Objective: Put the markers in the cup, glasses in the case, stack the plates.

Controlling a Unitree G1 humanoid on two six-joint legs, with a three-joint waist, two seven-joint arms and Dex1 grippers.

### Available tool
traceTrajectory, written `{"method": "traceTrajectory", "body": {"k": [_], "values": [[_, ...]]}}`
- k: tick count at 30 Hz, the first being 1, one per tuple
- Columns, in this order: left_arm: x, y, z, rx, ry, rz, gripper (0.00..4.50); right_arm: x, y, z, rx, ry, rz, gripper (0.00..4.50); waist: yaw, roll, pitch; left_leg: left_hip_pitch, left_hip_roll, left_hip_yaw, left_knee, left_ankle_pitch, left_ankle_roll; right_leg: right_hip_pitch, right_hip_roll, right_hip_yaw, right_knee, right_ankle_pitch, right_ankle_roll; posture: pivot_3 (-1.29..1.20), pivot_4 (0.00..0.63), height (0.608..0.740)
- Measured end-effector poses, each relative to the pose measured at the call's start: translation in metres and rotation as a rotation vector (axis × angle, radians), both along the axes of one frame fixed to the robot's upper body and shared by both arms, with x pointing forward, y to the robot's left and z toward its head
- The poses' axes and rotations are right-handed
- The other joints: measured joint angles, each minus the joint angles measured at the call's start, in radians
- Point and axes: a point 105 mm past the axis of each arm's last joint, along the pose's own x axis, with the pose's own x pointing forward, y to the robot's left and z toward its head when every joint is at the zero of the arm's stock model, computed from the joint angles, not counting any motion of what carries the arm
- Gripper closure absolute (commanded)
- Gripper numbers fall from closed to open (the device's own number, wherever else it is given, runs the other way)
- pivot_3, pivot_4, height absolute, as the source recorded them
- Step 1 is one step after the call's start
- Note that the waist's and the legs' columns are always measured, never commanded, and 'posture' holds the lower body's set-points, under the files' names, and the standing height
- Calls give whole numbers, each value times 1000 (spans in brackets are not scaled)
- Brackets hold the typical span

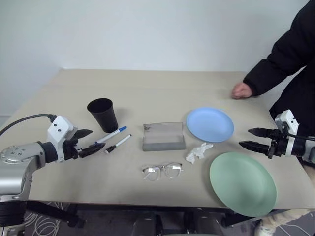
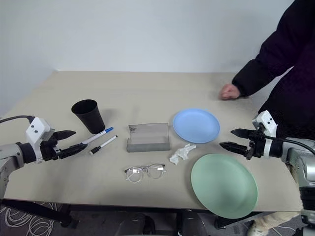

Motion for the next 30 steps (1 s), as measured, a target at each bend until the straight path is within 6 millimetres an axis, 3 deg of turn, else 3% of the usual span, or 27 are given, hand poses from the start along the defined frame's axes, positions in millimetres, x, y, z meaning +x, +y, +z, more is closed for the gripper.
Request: {"method": "traceTrajectory", "body": {"k": [9, 19, 30], "values": [[8, 19, -6, 14, 32, 38, 675, -10, 6, -17, 20, 13, -29, 61, 8, 0, 0, 1, 0, 0, 1, 0, 0, 1, 0, -1, 0, 0, 0, 0, 0, 732], [26, 10, 7, 36, 0, -28, 675, -23, -2, -19, 23, -3, -99, 61, 22, -1, 0, 1, 0, 0, 1, 0, 1, 1, 0, 0, 0, 0, 0, 0, 0, 732], [19, -18, -10, 16, 40, -116, 675, -41, -39, -12, -26, 24, -223, 61, 25, -2, 0, 1, 1, 0, 3, 0, 1, 3, 0, 0, -1, 0, 0, 0, 0, 732]]}}
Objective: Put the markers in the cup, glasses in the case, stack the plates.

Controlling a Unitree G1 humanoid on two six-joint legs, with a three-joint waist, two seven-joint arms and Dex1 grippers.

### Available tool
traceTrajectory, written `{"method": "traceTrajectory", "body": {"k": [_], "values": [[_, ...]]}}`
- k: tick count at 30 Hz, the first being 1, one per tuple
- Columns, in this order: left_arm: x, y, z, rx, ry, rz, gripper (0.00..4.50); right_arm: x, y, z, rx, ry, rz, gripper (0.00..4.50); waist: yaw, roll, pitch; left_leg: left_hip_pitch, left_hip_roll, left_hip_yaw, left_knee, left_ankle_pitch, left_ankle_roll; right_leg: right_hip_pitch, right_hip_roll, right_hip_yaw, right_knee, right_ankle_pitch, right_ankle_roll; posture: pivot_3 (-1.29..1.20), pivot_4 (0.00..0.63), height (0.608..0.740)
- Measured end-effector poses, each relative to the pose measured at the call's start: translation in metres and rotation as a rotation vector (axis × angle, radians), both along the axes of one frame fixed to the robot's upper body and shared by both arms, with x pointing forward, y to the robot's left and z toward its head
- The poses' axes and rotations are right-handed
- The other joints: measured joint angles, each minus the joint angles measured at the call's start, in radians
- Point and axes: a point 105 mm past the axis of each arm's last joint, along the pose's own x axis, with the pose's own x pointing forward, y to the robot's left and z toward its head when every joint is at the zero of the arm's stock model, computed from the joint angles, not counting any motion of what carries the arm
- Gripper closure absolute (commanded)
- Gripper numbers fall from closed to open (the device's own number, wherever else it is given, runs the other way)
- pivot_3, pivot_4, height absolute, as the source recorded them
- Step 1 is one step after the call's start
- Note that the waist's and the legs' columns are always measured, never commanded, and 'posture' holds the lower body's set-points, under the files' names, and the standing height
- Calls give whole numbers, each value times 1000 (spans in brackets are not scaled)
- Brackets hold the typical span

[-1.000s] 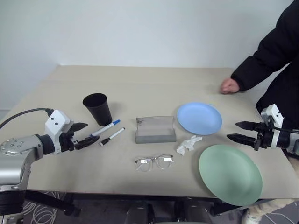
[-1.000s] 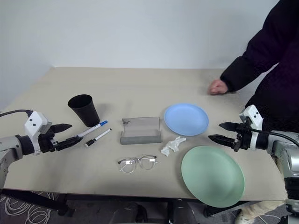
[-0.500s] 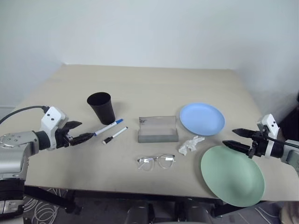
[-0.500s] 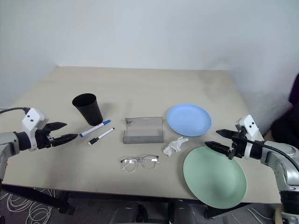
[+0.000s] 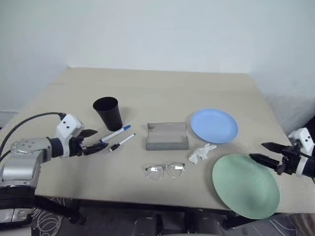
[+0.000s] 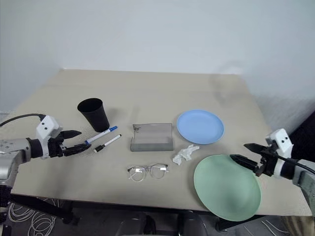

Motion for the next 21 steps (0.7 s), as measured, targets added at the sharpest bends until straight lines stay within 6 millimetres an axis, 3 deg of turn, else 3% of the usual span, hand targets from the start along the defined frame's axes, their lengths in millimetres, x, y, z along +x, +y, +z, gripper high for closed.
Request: {"method": "traceTrajectory", "body": {"k": [8, 15, 21], "values": [[2, -22, 0, -15, -25, -39, 675, -12, -26, -18, 3, 109, -97, 61, 0, 0, 0, 0, 0, 0, 1, 0, 0, 0, 0, 0, 0, 0, 0, 0, 0, 732], [9, -40, 6, -26, -62, -83, 675, -18, -51, -21, -23, 167, -163, 61, 0, 0, 0, 1, -1, 0, 1, 0, 0, 0, 1, -1, 1, 0, 0, 0, 0, 732], [10, -48, 6, -39, -75, -92, 675, -35, -49, -33, -6, 253, -162, 61, 0, 0, 0, 1, -2, 0, 1, 0, 1, 1, 0, 0, 1, 0, 0, 0, 0, 732]]}}
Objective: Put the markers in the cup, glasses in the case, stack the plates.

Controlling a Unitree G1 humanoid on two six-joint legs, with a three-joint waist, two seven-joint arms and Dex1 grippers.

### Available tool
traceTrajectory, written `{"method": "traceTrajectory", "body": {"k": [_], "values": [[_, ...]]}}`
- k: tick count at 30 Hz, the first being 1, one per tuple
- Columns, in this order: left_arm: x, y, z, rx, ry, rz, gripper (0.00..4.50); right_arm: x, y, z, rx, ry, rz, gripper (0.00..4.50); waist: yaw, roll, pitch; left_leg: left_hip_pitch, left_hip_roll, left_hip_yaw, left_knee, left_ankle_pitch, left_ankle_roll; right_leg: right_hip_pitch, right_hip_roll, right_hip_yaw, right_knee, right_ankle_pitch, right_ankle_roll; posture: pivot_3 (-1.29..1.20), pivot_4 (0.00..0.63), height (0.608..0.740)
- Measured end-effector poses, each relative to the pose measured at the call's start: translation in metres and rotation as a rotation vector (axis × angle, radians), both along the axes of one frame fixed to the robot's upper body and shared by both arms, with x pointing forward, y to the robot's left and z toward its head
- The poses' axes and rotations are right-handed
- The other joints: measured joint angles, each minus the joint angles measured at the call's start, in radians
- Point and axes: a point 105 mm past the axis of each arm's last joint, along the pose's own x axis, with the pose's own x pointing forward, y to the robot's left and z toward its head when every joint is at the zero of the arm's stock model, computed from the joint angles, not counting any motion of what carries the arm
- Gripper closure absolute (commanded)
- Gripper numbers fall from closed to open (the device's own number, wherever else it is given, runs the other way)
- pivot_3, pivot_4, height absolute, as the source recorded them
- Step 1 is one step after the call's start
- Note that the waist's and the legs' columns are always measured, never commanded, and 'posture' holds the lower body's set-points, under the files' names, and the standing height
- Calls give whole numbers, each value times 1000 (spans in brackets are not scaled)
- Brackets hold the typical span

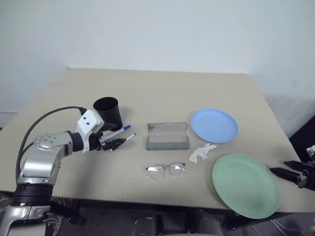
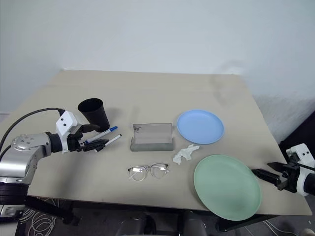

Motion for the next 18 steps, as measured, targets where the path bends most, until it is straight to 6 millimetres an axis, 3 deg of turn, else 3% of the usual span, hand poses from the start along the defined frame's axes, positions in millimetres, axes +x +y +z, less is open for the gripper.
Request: {"method": "traceTrajectory", "body": {"k": [7, 15, 18], "values": [[-3, -3, -5, -3, 18, -6, 675, 1, 9, 4, 15, -8, 12, 61, -1, 0, 0, 0, 1, -1, 2, 0, 0, 0, 0, -2, -1, 0, 0, 0, 0, 732], [-2, -3, -6, -5, 15, 1, 675, 0, 23, -15, 32, 36, 34, 61, 0, 0, 0, 0, 1, -1, 2, 0, 0, 0, 0, 0, -2, 0, 0, 0, 0, 732], [-3, -2, -8, -6, 17, 5, 675, 3, 25, -19, 32, 36, 36, 690, -1, 0, 0, 0, 1, -1, 2, 0, 0, 0, 0, 0, -2, 0, 0, 0, 0, 732]]}}
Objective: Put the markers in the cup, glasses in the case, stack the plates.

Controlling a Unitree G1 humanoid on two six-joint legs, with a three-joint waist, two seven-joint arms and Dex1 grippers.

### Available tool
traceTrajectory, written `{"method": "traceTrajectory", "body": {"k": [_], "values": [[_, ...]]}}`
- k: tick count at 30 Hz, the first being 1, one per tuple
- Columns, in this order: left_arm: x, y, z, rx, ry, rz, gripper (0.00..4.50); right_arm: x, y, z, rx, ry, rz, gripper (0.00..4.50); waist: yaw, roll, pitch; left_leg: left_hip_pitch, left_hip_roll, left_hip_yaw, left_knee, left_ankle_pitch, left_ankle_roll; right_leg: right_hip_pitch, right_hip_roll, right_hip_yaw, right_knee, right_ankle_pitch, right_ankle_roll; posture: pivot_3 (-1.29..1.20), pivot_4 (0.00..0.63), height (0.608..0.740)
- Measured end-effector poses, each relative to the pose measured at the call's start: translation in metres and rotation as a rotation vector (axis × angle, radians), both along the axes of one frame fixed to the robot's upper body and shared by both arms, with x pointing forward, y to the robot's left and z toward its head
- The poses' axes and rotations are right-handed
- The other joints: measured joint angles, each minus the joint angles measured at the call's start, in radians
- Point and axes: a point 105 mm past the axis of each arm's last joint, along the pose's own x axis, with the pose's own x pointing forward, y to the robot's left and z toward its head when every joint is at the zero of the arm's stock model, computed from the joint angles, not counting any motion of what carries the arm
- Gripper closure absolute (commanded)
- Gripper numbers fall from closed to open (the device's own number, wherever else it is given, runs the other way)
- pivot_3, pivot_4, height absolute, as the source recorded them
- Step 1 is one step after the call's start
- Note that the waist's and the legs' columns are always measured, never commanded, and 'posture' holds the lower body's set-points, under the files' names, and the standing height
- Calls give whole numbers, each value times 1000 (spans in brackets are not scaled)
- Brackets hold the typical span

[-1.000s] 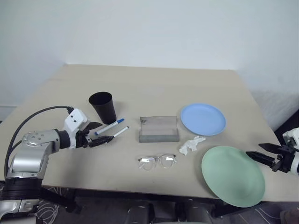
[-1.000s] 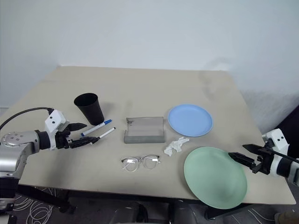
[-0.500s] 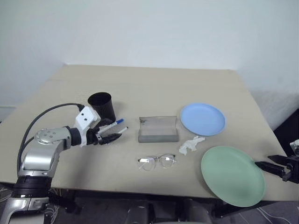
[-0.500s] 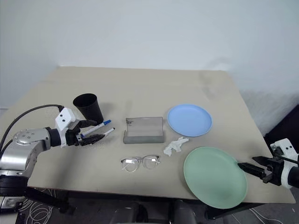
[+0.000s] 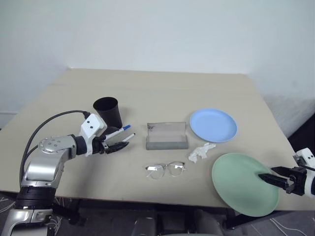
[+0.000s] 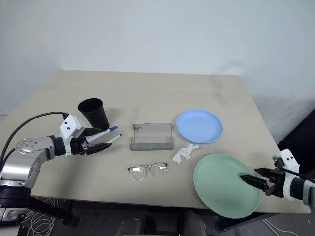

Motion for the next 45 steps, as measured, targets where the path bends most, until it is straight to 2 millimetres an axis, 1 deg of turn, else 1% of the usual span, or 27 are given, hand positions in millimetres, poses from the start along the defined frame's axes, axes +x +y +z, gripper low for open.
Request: {"method": "traceTrajectory", "body": {"k": [4, 8, 11, 13, 17, 22, 25, 30, 32, 34, 36, 39, 42, 45], "values": [[0, 0, -1, -1, -4, 7, 675, 7, 0, -1, -18, -14, 5, 2031, 0, 0, 0, 0, 0, 0, 0, 0, 0, -1, 0, 0, 1, 0, 0, 0, 0, 732], [-1, 0, -6, -8, 3, 22, 675, 12, -2, -1, -22, -21, 5, 3462, 0, 0, 0, 0, -1, 0, 0, 0, 0, -1, 0, 0, 1, 0, 0, 0, 0, 732], [-3, 1, -11, -11, 11, 32, 675, 15, 2, 0, -9, -22, 33, 4466, 0, 0, 0, 0, -1, 0, 0, 0, 0, -1, 0, 0, 1, 0, 0, 0, 0, 732], [-3, 1, -11, -12, 8, 34, 675, 19, 4, 6, -7, -42, 55, 4466, 0, -1, 0, 1, 0, 0, 1, 0, 0, 0, 0, -1, 1, 0, 0, 0, 0, 732], [-3, 0, -11, -17, 4, 38, 675, 23, 2, 6, -1, -35, 43, 4466, 0, 0, 0, 0, 0, 1, 1, 0, 0, 0, 0, -1, 0, 0, 0, 0, 0, 732], [-2, -1, -12, -20, -2, 44, 675, 37, 7, 19, 43, -66, 30, 4466, 0, 0, 0, 0, 0, 1, 2, 0, 0, 0, 0, -1, 0, 0, 0, 0, 0, 732], [-2, -3, -13, -26, -2, 44, 675, 57, 10, 36, 110, -130, -26, 4466, -2, 0, 0, 0, 0, 1, 2, 0, 0, -1, 0, -3, 0, 0, 0, 0, 0, 732], [-1, -3, -12, -29, -10, 50, 675, 92, 27, 68, 192, -263, -75, 4466, -3, 0, 0, 1, 0, -1, 3, 0, 0, -2, 0, -7, 1, 0, 0, 0, 0, 732], [-1, -4, -13, -34, -11, 52, 675, 102, 34, 75, 217, -291, -90, 4466, -3, 0, 0, 2, 0, -1, 3, 0, 0, -2, 0, -7, 1, 0, 0, 0, 0, 732], [0, -5, -13, -38, -13, 54, 675, 120, 39, 79, 245, -307, -151, 4466, -3, 0, 0, 2, -1, -1, 3, 0, 0, -3, 0, -6, 2, 0, 0, 0, 0, 732], [1, -7, -11, -45, -22, 52, 675, 143, 43, 78, 241, -306, -240, 4466, -5, 1, 0, 1, -1, 1, 3, 0, 0, -4, 0, -5, 2, 0, 0, 0, 0, 732], [3, -9, -10, -50, -30, 55, 675, 165, 48, 70, 215, -282, -340, 4466, -6, 1, 0, 1, -2, 1, 2, 0, 0, -5, 1, -4, 3, 0, 0, 0, 0, 732], [4, -9, -10, -55, -36, 61, 675, 183, 57, 63, 173, -279, -385, 4466, -6, 1, -1, 1, -4, 2, 1, 0, 0, -6, 2, 0, 6, 1, -1, 0, 0, 732], [5, -10, -9, -60, -40, 65, 675, 192, 61, 56, 132, -279, -403, 4466, -6, 1, -1, 1, -7, 2, 1, 3, -5, -8, 1, 4, 9, 2, 0, 0, 0, 732]]}}
